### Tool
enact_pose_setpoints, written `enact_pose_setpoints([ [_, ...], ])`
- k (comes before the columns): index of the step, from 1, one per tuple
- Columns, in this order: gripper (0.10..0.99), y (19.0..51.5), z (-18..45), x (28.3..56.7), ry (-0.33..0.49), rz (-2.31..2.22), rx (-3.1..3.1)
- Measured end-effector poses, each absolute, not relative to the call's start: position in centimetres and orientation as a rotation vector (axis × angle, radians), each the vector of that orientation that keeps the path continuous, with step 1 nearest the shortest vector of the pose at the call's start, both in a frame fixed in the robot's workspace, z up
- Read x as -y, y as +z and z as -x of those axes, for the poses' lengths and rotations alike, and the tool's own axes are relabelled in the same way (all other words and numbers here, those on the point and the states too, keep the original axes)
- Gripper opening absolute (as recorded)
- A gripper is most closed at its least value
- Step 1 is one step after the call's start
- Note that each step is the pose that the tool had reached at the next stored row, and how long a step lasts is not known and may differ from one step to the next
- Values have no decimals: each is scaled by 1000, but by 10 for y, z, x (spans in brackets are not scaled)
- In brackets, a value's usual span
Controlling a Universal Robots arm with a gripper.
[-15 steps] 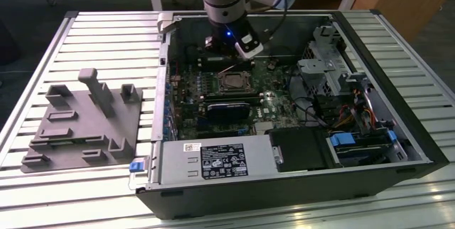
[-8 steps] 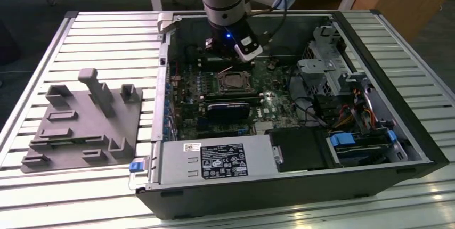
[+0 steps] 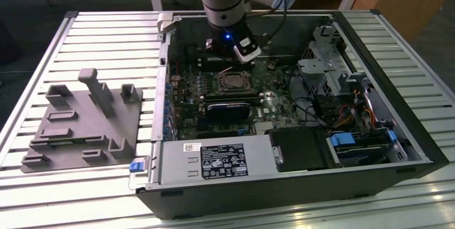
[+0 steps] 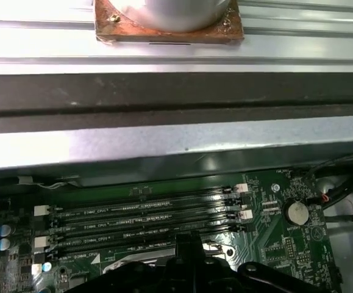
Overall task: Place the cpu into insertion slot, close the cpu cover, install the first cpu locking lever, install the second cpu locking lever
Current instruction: 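Install the first cpu locking lever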
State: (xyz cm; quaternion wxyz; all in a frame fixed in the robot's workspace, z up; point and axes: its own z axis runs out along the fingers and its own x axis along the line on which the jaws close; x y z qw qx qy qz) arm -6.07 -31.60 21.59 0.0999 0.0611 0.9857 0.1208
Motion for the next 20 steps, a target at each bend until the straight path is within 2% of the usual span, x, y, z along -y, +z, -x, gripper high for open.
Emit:
enact_pose_setpoints([
  [20, 106, 209, 61, 307, 307, -322, -2893],
])
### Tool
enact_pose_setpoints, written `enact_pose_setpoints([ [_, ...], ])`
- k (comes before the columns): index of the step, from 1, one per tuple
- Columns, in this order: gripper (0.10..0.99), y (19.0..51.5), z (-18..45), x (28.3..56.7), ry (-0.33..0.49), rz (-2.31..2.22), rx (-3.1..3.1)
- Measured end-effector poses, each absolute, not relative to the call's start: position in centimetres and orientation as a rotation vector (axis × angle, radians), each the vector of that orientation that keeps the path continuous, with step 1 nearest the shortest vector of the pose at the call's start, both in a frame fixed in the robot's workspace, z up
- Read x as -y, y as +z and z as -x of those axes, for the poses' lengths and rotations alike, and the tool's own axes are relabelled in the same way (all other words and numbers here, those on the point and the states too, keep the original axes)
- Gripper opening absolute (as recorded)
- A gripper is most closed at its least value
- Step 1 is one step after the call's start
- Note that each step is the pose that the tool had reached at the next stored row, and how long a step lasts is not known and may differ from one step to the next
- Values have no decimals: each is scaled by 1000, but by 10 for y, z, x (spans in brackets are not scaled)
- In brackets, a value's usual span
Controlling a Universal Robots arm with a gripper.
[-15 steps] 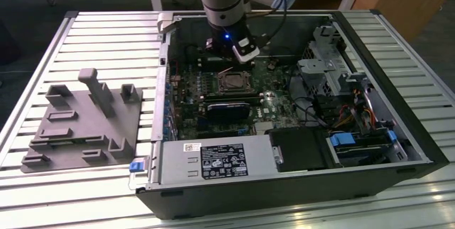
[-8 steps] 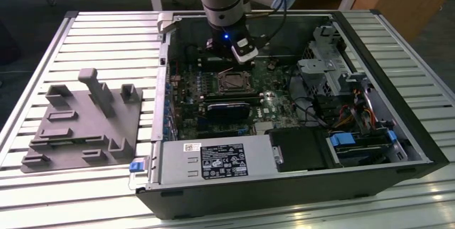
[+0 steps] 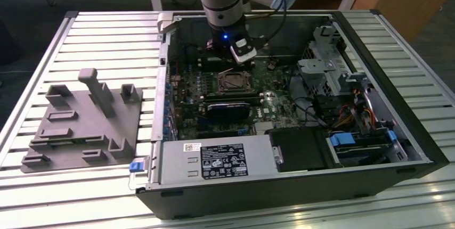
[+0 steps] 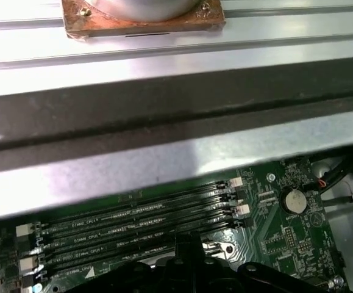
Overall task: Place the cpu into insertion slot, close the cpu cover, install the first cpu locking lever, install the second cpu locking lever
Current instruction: 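Install the first cpu locking lever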
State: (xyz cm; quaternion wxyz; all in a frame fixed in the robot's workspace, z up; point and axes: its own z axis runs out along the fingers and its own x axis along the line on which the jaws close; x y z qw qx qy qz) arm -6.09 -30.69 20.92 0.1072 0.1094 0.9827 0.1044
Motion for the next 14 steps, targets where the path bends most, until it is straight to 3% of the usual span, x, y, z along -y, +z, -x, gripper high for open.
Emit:
enact_pose_setpoints([
  [14, 106, 205, 62, 298, 287, -397, -2879],
])
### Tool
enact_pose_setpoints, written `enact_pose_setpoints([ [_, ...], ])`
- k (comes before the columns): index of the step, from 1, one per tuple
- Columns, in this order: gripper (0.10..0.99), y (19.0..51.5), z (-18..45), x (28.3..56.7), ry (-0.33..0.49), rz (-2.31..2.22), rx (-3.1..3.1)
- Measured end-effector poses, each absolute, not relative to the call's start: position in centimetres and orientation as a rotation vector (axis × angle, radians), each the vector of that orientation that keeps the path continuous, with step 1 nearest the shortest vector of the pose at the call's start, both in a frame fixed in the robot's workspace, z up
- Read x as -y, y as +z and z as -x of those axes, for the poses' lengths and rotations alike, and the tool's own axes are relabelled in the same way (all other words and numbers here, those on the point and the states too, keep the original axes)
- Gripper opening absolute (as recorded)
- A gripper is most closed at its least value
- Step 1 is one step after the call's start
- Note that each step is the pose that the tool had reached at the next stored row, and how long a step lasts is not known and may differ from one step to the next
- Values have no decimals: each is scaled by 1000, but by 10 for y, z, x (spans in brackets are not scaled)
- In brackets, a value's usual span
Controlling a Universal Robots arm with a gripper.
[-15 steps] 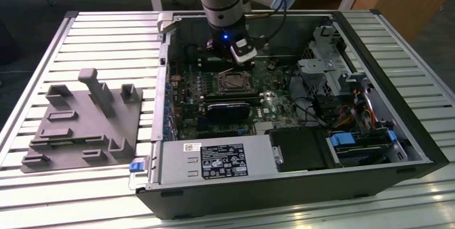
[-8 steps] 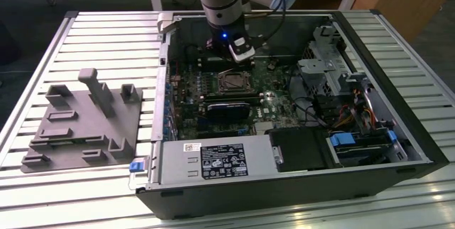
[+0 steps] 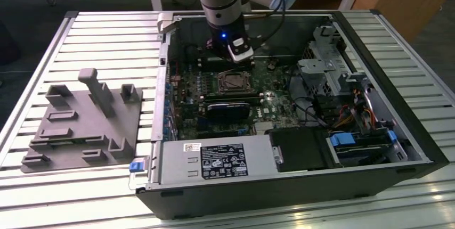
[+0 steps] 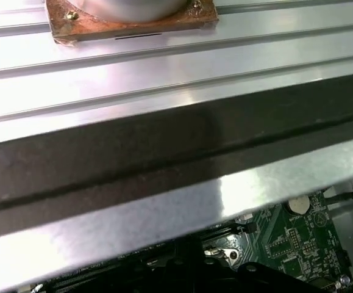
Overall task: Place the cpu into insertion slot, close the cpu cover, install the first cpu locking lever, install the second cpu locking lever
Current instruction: 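Install the first cpu locking lever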
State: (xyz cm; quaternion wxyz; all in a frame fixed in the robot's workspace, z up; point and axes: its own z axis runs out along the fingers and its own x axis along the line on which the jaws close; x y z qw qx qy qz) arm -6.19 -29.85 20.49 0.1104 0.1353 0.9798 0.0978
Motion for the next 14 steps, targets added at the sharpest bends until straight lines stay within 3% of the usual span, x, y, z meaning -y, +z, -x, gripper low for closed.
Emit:
enact_pose_setpoints([
  [14, 106, 199, 63, 295, 260, -514, -2854],
])
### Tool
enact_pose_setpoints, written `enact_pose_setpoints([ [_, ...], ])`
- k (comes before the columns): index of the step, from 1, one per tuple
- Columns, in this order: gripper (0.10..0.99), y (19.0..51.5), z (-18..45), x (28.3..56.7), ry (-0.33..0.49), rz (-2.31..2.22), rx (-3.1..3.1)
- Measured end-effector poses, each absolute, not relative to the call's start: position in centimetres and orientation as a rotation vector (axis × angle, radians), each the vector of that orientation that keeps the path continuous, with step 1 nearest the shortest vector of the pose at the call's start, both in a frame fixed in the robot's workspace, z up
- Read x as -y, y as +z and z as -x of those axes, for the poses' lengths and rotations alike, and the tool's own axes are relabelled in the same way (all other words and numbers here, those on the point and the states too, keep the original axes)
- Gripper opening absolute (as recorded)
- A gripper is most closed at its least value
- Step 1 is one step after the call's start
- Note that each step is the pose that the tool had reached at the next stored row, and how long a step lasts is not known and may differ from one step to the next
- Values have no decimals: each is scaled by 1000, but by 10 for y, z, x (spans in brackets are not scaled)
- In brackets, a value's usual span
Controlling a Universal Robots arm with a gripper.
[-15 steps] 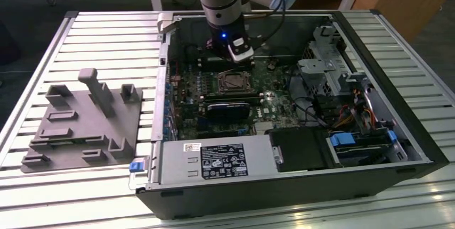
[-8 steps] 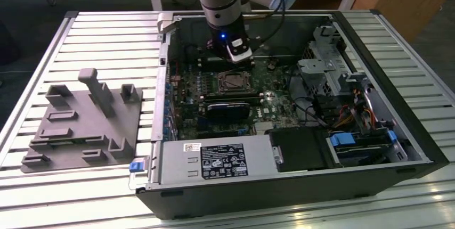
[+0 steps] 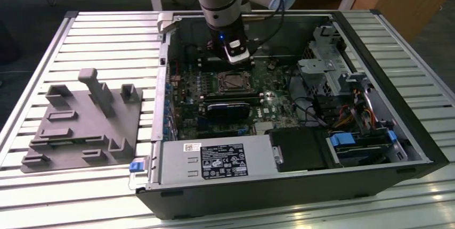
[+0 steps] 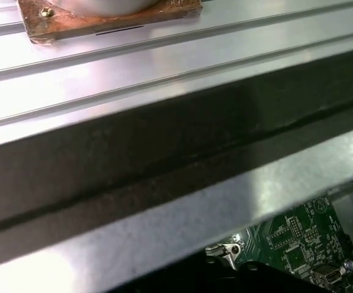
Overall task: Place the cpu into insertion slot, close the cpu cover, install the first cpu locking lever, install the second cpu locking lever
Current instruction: 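Install the first cpu locking lever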
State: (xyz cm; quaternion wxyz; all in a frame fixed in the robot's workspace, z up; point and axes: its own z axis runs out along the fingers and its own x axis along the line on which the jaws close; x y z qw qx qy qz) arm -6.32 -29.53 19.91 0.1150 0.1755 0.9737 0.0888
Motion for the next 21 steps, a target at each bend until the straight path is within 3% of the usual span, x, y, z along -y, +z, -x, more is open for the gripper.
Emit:
enact_pose_setpoints([
  [21, 106, 194, 64, 289, 239, -630, -2824],
])
